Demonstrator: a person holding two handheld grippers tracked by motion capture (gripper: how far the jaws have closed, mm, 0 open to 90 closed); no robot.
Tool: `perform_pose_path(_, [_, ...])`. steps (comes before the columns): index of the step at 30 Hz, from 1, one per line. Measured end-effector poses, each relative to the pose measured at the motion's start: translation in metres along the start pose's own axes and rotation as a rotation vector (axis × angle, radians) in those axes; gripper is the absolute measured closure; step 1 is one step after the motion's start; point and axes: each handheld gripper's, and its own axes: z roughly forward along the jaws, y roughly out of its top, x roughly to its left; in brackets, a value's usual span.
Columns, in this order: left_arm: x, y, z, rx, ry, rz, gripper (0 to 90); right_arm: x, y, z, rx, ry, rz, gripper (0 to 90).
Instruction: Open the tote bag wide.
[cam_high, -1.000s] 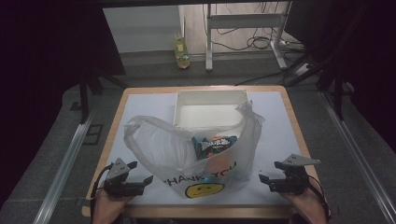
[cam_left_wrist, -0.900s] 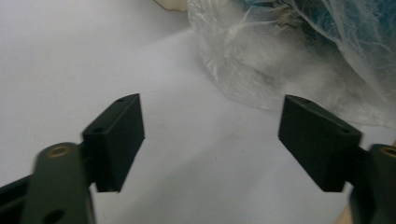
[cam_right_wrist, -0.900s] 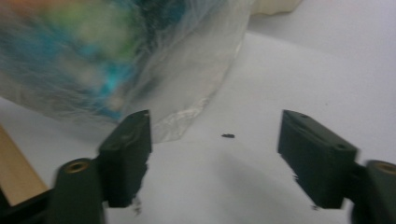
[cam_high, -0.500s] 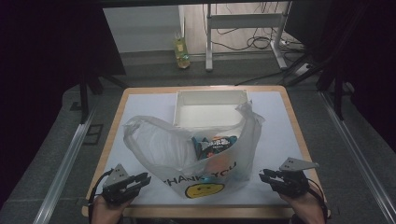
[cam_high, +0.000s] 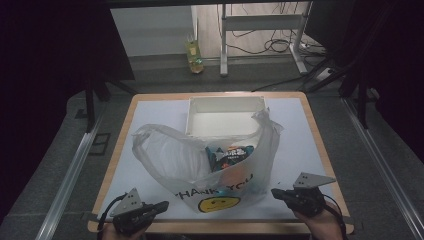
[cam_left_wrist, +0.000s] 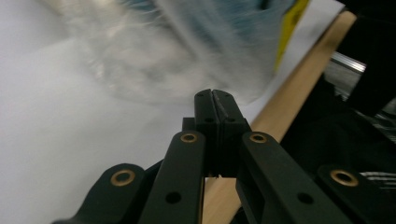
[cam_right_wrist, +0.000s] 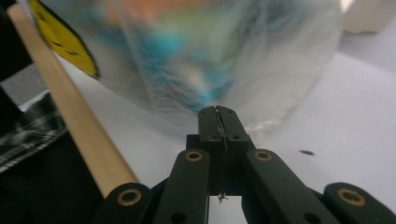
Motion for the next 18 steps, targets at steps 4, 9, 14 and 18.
perform_pose_path(4, [-0.015, 0.009, 0.003, -0.022, -0.051, 0.028, 89.0, 0.008, 0.004, 0.0, -0.009, 0.032, -0.016, 89.1])
perform_pose_path(9, [-0.023, 0.018, 0.004, -0.046, -0.093, 0.046, 88.9, 0.015, 0.008, 0.0, -0.017, 0.058, -0.026, 88.9])
perform_pose_path(14, [-0.031, 0.035, 0.008, -0.078, -0.11, 0.073, 88.9, 0.019, 0.017, 0.001, -0.031, 0.075, -0.032, 87.4])
perform_pose_path(18, [-0.031, 0.045, 0.015, -0.081, -0.085, 0.082, 88.9, 0.02, 0.024, 0.004, -0.036, 0.074, -0.04, 87.3])
